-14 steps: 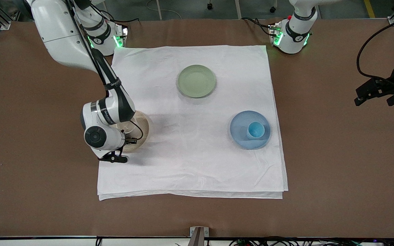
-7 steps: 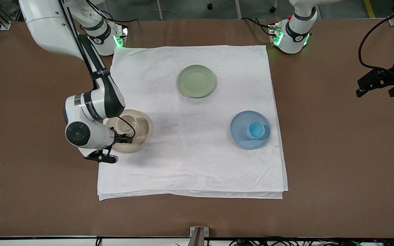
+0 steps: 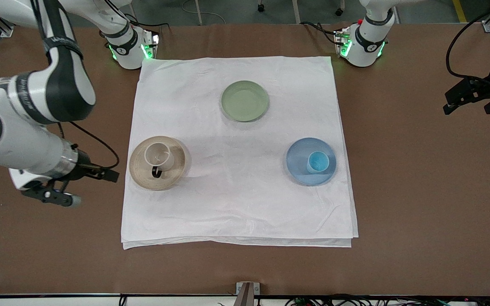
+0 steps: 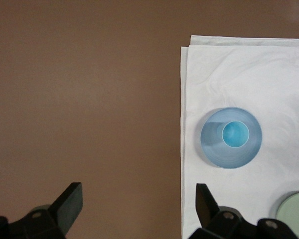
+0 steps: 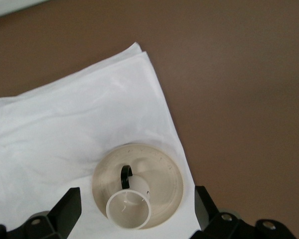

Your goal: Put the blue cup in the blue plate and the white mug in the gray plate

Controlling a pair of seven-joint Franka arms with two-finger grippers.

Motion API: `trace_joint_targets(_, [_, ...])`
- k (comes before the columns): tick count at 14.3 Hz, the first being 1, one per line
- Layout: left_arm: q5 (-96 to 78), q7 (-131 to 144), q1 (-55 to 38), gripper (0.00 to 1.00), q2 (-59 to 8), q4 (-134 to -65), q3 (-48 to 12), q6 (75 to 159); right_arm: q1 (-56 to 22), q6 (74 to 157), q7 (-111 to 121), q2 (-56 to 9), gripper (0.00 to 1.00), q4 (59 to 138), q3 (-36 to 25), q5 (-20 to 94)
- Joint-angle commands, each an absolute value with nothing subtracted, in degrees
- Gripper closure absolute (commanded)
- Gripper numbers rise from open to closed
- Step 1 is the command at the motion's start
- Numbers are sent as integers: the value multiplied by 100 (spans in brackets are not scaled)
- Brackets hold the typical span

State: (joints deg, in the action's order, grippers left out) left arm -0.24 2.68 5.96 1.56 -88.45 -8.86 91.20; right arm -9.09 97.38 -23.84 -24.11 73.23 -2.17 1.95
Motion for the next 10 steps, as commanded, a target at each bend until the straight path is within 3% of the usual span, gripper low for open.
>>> trace_joint_targets(1, [-123,193,615,0,202,-8816,-888,9114,-327,9659,-1894,-2093,0,7154,-123,-8])
trace_joint_targets(5, [-132,228,606,0,211,-8807,-905,9141,351,9537,-328,-1802,0,7163,-123,-88])
trace_joint_targets(10, [-132,264,606,0,202,-8807,-905,9158,536,9527,298,-1424,0,7198,-114,-70])
